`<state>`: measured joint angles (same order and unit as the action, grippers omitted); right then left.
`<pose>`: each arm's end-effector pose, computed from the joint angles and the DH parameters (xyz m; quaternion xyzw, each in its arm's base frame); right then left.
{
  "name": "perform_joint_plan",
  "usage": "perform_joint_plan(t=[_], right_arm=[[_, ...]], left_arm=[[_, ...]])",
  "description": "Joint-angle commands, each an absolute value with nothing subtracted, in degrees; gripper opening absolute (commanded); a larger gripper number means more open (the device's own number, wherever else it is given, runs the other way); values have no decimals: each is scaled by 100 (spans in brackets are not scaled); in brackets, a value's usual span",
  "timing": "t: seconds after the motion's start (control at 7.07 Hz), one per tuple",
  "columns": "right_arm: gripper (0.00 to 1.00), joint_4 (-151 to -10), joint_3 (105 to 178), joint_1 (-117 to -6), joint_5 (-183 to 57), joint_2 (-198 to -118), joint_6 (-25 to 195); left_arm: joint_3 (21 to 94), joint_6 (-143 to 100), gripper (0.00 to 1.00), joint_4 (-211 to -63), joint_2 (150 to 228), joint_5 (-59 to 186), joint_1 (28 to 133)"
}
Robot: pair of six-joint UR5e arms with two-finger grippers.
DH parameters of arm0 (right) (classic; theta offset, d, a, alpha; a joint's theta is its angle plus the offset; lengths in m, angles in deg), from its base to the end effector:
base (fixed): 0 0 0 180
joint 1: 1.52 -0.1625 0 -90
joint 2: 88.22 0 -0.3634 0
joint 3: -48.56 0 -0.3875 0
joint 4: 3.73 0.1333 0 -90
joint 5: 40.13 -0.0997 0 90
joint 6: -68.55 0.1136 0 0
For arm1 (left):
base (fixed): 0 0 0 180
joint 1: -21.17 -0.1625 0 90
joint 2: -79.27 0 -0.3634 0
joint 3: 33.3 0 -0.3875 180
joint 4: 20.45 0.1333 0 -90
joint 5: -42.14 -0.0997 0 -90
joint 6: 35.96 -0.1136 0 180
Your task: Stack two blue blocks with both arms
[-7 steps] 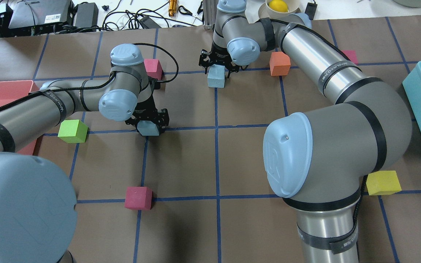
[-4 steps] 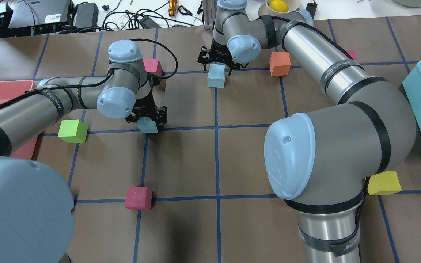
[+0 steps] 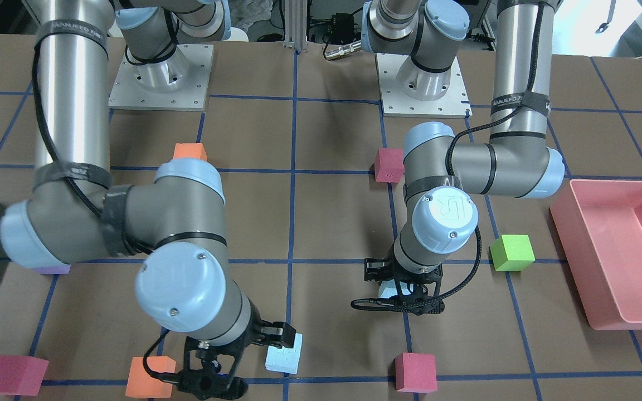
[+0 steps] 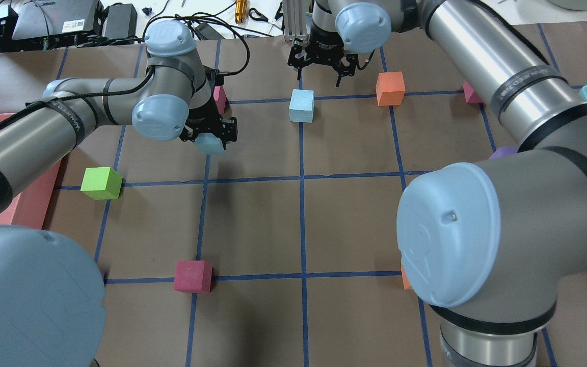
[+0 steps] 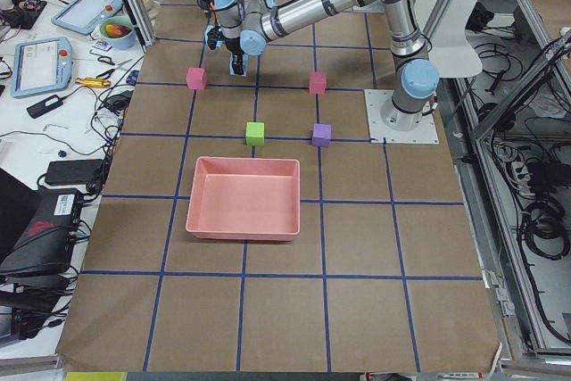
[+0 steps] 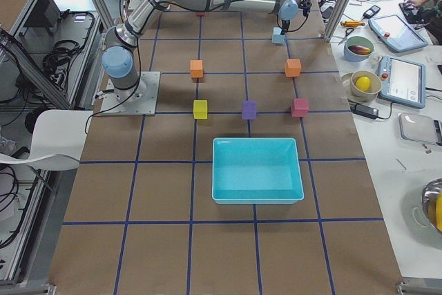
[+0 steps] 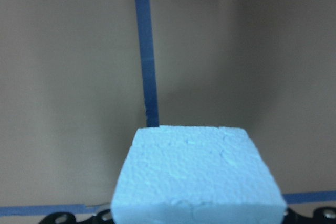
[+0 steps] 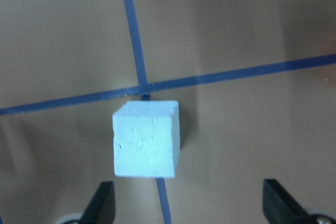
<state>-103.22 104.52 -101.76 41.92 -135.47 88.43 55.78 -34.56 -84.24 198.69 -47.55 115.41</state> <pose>0.2766 -0.6928 0.2595 0.0834 0.9941 0.0115 0.0687 -0.1790 -0.6025 0.1766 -0.0247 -0.9995 -0.0201 0.0017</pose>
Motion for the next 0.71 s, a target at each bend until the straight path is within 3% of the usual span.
perform_joint_plan(t=[0.0,0.28,0.57], right_arm=[[100,-9464,10576,-9769,4196,-14320,8143],[100,-9189,11381,-9356,4222,-15277,7473],[100,-9293,12847,-9248,4643,-16603,7137]], left_arm=[[4680,-3306,52,-8794,20116,-4585,11837],[3829,-3297,55,-8821,20598,-4602,12311],[2635,-3297,55,-9459,21301,-4898,12716]])
